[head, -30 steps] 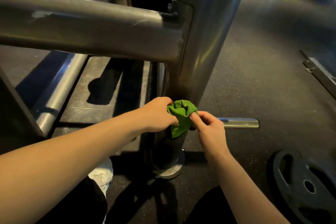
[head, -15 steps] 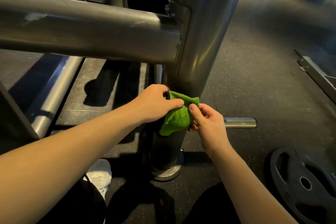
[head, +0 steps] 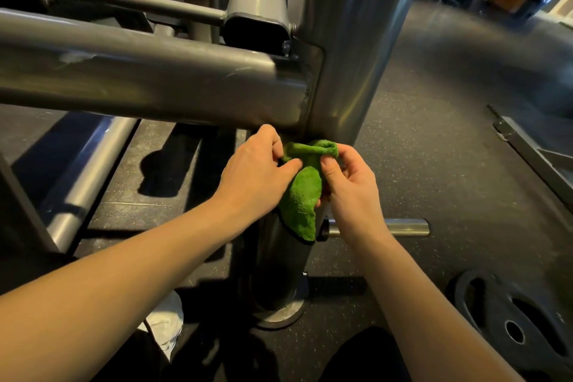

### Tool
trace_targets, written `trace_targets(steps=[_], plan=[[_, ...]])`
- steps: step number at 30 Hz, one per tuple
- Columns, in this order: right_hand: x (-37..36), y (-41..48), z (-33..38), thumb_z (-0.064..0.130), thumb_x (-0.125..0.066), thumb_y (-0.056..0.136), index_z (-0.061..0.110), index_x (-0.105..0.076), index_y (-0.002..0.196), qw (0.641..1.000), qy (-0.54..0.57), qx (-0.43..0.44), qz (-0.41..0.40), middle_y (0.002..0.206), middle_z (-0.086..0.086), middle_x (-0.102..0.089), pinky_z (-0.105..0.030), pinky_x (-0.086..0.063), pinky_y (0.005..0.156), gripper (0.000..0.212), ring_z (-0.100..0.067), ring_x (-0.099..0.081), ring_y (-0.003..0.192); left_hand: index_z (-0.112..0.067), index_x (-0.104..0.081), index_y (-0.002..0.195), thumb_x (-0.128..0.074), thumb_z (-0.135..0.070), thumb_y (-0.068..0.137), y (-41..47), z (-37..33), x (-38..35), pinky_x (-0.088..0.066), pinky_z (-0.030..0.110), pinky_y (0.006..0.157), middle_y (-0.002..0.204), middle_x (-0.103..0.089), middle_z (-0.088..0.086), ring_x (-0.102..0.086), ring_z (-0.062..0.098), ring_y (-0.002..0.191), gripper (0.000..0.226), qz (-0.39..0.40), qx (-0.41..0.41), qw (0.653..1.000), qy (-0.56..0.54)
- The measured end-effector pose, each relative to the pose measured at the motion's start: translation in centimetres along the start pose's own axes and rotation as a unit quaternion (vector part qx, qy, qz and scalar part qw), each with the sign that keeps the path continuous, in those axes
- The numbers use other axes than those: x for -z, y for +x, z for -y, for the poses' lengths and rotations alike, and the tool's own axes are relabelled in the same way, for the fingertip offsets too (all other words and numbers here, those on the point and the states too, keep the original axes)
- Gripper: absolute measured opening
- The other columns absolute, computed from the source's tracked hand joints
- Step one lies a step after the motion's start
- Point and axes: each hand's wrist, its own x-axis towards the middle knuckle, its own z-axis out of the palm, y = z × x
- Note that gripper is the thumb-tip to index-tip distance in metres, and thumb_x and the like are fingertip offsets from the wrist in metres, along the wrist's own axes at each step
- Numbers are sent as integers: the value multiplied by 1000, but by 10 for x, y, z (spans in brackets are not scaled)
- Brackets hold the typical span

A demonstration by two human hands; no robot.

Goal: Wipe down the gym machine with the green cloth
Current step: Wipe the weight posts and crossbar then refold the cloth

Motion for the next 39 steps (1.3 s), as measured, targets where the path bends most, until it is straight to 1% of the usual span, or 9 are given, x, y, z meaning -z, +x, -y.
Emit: trace_targets(steps=[6,13,18,22,25,28,31,35,39], plan=[[-3,14,46,19,-44,109,10,-59,106,998,-29,36,38,82,-7,-67,-32,-50,49,18,-19,-63,65,-32,-59,105,-68,-56,89,3,-18,12,-57,36,80,93,-67,-10,-65,5,86,30,10,-7,996,-94],[-8,35,110,13,-51,106,13,-70,112,986,-91,125,63,94,-9,-73,-29,-56,60,21,-18,-70,81,-22,-66,103,-75,-26,91,38,-60,40,-56,25,79,91,-71,-8,-67,5,86,15,-56,-61,983,-165],[0,60,157,13,-63,100,11,-74,109,965,-140,220,-16,92,-3,-75,-22,-56,64,14,-14,-72,82,-22,-66,99,-72,-24,93,66,-97,59,-48,9,65,86,-67,-11,-64,1,79,8,-104,-86,972,-193],[7,85,188,10,-63,98,9,-72,116,939,-165,277,-120,101,-1,-74,-25,-60,77,20,-11,-72,89,-23,-64,101,-68,-24,96,97,-127,71,-49,19,70,87,-65,-12,-62,3,82,7,-158,-86,958,-222],[11,112,208,19,-59,97,18,-65,129,906,-206,320,-183,122,4,-65,-39,-52,104,33,-14,-61,118,-28,-61,100,-66,-19,96,127,-148,78,-55,30,75,88,-65,-12,-63,8,84,12,-207,-82,940,-260],[11,138,225,27,-51,101,20,-44,153,903,-243,304,-182,154,-4,-46,-48,-34,120,53,-20,-38,145,-25,-58,110,-64,-16,97,151,-172,83,-47,19,66,98,-64,-6,-60,8,87,17,-247,-86,923,-282],[8,149,231,31,-46,105,22,-25,161,920,-236,280,-141,158,-1,-42,-44,-34,121,61,-16,-40,143,-20,-59,120,-63,-17,99,170,-189,80,-37,11,65,111,-62,-2,-61,14,100,22,-270,-90,911,-299],[8,153,227,38,-46,103,26,-21,162,914,-246,285,-151,164,3,-35,-48,-29,123,65,-17,-28,152,-15,-65,131,-59,-24,102,183,-186,63,-42,15,81,128,-59,3,-53,16,112,31,-298,-144,916,-226],[13,156,222,37,-48,105,28,-22,161,898,-266,310,-161,165,3,-32,-41,-28,124,62,-15,-27,153,-11,-73,118,-66,-22,98,177,-166,39,-40,20,92,134,-56,9,-50,22,115,24,-328,-228,901,-167]])
